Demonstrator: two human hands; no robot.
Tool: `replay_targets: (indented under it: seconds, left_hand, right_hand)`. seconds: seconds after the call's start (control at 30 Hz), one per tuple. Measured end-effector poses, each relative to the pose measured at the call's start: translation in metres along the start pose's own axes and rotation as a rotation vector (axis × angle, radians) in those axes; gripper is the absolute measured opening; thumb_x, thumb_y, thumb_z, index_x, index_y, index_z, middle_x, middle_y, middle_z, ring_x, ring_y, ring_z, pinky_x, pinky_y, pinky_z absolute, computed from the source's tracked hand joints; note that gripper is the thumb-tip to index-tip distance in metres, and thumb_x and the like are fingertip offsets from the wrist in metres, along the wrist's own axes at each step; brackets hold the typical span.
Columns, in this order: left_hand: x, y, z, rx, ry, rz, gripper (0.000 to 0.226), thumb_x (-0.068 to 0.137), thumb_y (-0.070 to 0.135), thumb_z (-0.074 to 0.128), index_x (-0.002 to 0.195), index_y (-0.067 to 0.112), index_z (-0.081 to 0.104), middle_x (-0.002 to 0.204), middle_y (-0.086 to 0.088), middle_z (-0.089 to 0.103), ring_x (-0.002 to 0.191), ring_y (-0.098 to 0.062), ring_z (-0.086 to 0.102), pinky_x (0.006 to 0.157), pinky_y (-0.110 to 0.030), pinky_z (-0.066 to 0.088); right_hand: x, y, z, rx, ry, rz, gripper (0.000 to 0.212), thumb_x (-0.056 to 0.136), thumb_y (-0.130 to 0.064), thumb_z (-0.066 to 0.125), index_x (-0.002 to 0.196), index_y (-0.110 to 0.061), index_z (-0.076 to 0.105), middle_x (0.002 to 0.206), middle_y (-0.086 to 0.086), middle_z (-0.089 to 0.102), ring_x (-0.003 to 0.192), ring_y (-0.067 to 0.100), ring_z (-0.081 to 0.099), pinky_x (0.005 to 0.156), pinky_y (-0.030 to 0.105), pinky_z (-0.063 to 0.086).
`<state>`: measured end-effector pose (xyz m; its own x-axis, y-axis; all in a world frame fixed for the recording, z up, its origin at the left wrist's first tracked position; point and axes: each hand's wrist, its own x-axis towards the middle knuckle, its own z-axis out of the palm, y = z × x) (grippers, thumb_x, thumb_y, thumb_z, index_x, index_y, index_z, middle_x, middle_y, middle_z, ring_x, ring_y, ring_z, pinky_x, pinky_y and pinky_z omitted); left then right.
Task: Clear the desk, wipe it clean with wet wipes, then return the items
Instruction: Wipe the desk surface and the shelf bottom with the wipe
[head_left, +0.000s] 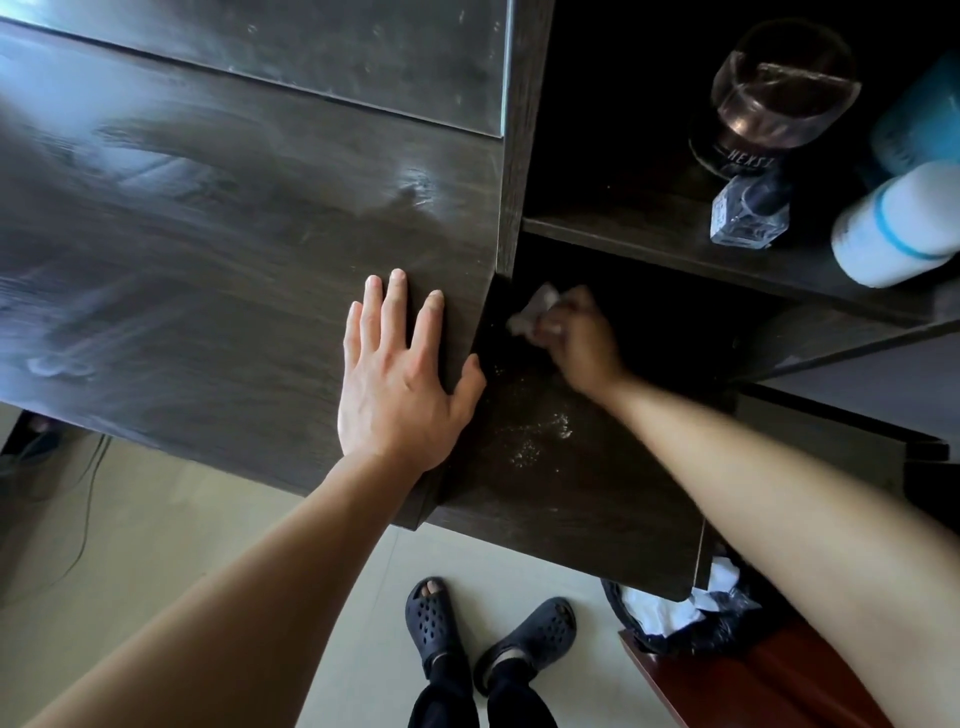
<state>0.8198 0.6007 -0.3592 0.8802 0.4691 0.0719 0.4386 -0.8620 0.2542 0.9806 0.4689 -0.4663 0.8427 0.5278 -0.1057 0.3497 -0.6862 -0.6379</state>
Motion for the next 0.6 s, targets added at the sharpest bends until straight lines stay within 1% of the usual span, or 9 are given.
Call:
replay_targets:
  seconds: [0.03, 0.1, 0.13, 0.23, 0.3, 0.37, 0.43, 0.53, 0.6]
  left_hand:
    - [0.0, 0.0, 0.0, 0.0, -0.001, 0.001, 0.065, 0.087, 0.05, 0.044, 0.139, 0.011, 0.038, 0.152, -0.02, 0.024, 0.143, -0.035, 0.012, 0.119, -0.044, 0.008]
    - [0.0, 0.0, 0.0, -0.002, -0.002, 0.002, 0.065, 0.087, 0.051, 0.043, 0.139, 0.011, 0.038, 0.152, -0.02, 0.024, 0.144, -0.035, 0.012, 0.119, -0.044, 0.007]
    - [0.001, 0.001, 0.0, -0.003, -0.001, 0.001, 0.065, 0.087, 0.051, 0.043, 0.139, 0.011, 0.038, 0.152, -0.02, 0.024, 0.144, -0.035, 0.012, 0.119, -0.044, 0.007]
    - [0.0, 0.0, 0.0, -0.005, -0.006, 0.005, 0.065, 0.088, 0.051, 0.043, 0.139, 0.011, 0.038, 0.153, -0.02, 0.023, 0.144, -0.035, 0.011, 0.119, -0.044, 0.007]
    - [0.0, 0.0, -0.001, -0.005, -0.006, 0.007, 0.066, 0.088, 0.051, 0.043, 0.139, 0.011, 0.038, 0.153, -0.02, 0.023, 0.144, -0.035, 0.011, 0.119, -0.044, 0.007]
    - [0.0, 0.0, -0.002, 0.001, -0.013, 0.008, 0.066, 0.088, 0.052, 0.042, 0.14, 0.011, 0.037, 0.153, -0.02, 0.022, 0.144, -0.034, 0.01, 0.119, -0.044, 0.006]
    - [0.0, 0.0, -0.002, 0.0, -0.018, 0.007, 0.066, 0.088, 0.052, 0.04, 0.14, 0.012, 0.036, 0.153, -0.02, 0.021, 0.144, -0.034, 0.009, 0.119, -0.043, 0.005]
    - [0.0, -0.001, -0.001, -0.009, -0.012, 0.013, 0.066, 0.088, 0.052, 0.041, 0.14, 0.011, 0.037, 0.153, -0.02, 0.022, 0.144, -0.035, 0.01, 0.119, -0.044, 0.007]
    - [0.001, -0.001, 0.0, -0.014, -0.012, 0.012, 0.066, 0.088, 0.051, 0.042, 0.139, 0.011, 0.037, 0.153, -0.021, 0.022, 0.144, -0.035, 0.01, 0.118, -0.045, 0.008]
  right_hand:
    - [0.016, 0.003, -0.009, -0.032, 0.073, 0.108, 0.004, 0.084, -0.008, 0.058, 0.081, -0.011, 0.055, 0.086, 0.015, 0.059, 0.081, 0.023, 0.063, 0.069, 0.029, 0.048]
    - [0.048, 0.007, -0.018, -0.112, 0.072, 0.296, 0.017, 0.087, -0.019, 0.061, 0.097, -0.005, 0.067, 0.104, 0.019, 0.066, 0.1, 0.031, 0.062, 0.081, 0.033, 0.048]
    - [0.052, 0.004, -0.019, -0.127, 0.085, 0.304, 0.021, 0.088, -0.016, 0.059, 0.104, -0.006, 0.067, 0.111, 0.018, 0.065, 0.106, 0.032, 0.059, 0.086, 0.034, 0.046]
    - [0.006, -0.019, 0.004, -0.081, -0.066, 0.012, 0.026, 0.087, -0.003, 0.052, 0.11, -0.006, 0.064, 0.115, 0.017, 0.058, 0.104, 0.031, 0.054, 0.087, 0.035, 0.044]
    - [-0.045, -0.018, 0.02, -0.069, -0.213, -0.162, 0.028, 0.088, -0.004, 0.052, 0.113, -0.009, 0.063, 0.114, 0.014, 0.056, 0.101, 0.028, 0.054, 0.086, 0.036, 0.046]
    - [-0.071, 0.001, 0.014, -0.054, -0.237, -0.234, 0.025, 0.089, -0.007, 0.057, 0.113, -0.009, 0.062, 0.107, 0.009, 0.057, 0.096, 0.025, 0.057, 0.084, 0.031, 0.047]
    - [-0.059, 0.022, -0.009, -0.016, -0.117, -0.118, 0.025, 0.089, -0.006, 0.059, 0.114, -0.005, 0.058, 0.099, 0.005, 0.056, 0.09, 0.023, 0.058, 0.08, 0.024, 0.045]
    - [-0.023, 0.056, -0.043, -0.034, 0.181, 0.253, 0.027, 0.087, -0.007, 0.062, 0.113, -0.006, 0.055, 0.104, 0.011, 0.058, 0.096, 0.025, 0.057, 0.078, 0.026, 0.04]
    - [-0.031, 0.06, -0.042, -0.072, 0.254, 0.308, 0.016, 0.087, -0.009, 0.061, 0.103, -0.007, 0.061, 0.108, 0.015, 0.057, 0.099, 0.028, 0.058, 0.079, 0.027, 0.039]
